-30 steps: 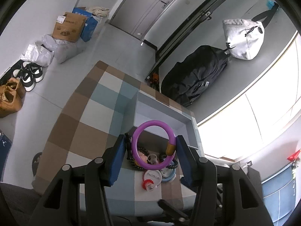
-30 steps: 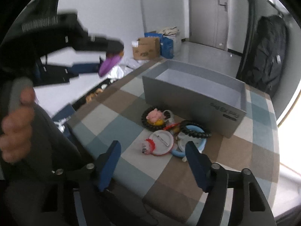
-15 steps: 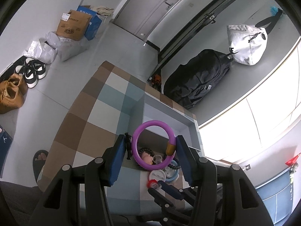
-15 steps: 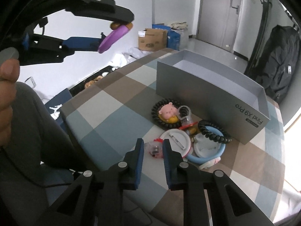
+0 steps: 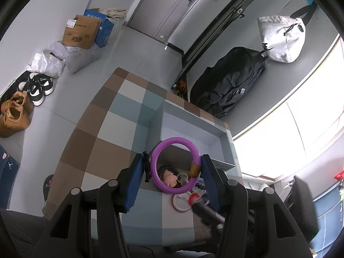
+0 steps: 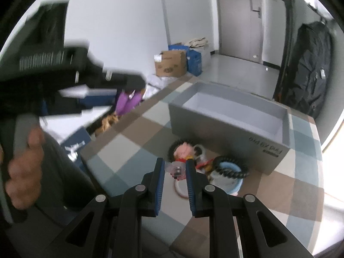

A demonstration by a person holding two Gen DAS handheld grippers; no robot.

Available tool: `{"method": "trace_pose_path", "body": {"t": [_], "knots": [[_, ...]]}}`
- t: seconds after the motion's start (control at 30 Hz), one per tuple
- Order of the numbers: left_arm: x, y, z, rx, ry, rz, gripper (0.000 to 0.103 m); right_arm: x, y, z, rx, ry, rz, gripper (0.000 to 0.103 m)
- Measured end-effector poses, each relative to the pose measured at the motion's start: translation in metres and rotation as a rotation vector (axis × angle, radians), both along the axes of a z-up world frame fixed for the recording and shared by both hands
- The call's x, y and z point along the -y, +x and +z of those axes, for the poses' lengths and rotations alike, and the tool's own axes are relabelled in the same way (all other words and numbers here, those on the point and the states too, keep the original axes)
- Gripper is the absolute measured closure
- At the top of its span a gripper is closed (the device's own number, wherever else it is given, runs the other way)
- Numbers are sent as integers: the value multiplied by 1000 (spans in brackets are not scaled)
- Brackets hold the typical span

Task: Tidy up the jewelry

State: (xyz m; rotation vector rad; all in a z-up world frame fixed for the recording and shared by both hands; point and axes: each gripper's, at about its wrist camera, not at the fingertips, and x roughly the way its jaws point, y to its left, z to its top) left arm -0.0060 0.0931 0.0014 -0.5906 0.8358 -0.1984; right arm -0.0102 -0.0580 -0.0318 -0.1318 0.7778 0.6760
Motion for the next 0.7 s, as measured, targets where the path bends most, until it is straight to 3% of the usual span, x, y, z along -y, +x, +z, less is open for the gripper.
{"method": "trace_pose_path", "body": {"t": [0.43, 0.7], "knots": [[42, 33, 32, 44, 102, -67, 55, 50, 56, 50, 3, 164, -78, 84], [69, 73, 33, 19, 121, -111, 55, 59, 106, 57, -17, 197, -97, 84]]}}
